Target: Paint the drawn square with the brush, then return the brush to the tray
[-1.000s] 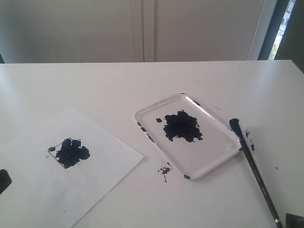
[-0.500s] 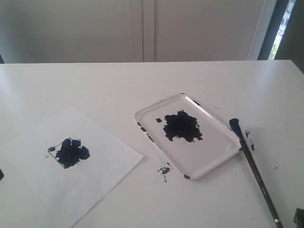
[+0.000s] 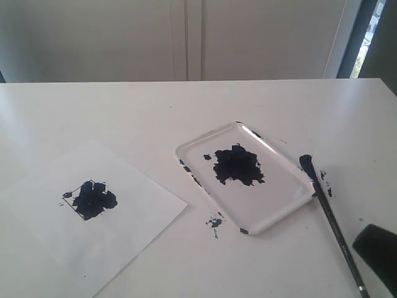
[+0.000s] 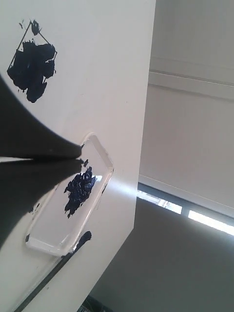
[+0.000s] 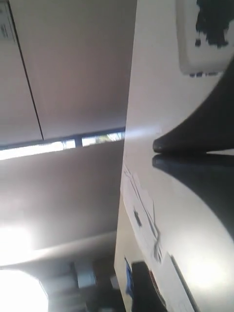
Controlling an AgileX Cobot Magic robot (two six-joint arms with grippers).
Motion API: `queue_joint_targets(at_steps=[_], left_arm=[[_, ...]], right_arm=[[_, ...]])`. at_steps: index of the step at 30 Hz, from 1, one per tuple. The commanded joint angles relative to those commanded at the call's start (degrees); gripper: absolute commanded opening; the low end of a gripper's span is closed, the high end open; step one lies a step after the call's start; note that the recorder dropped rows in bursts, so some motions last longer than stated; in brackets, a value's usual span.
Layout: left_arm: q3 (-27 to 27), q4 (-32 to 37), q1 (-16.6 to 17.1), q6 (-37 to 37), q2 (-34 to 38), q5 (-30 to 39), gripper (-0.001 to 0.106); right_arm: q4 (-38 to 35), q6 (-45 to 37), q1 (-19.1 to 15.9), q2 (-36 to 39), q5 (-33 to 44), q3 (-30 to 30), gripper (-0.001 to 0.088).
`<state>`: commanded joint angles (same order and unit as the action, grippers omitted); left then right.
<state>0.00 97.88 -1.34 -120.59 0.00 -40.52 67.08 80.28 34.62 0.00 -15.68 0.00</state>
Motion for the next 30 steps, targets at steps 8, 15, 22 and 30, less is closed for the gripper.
queue_joint_targets(at_steps=[8,15,22,30], left_arm=[[0.0,0.0,0.0,0.0,0.0,0.0,0.000],[0.0,0.0,0.0,0.0,0.0,-0.1,0.000],[0.0,0.0,0.0,0.0,0.0,-0.1,0.000],[0.0,0.0,0.0,0.0,0.0,-0.1,0.000]], right_arm=[[0.0,0.0,-5.0,0.0,0.4,0.0,0.0000],[0.0,0.0,-5.0,0.0,0.4,0.0,0.0000],[0.0,0.0,-5.0,0.0,0.4,0.0,0.0000],[0.0,0.0,-5.0,0.0,0.4,0.0,0.0000]])
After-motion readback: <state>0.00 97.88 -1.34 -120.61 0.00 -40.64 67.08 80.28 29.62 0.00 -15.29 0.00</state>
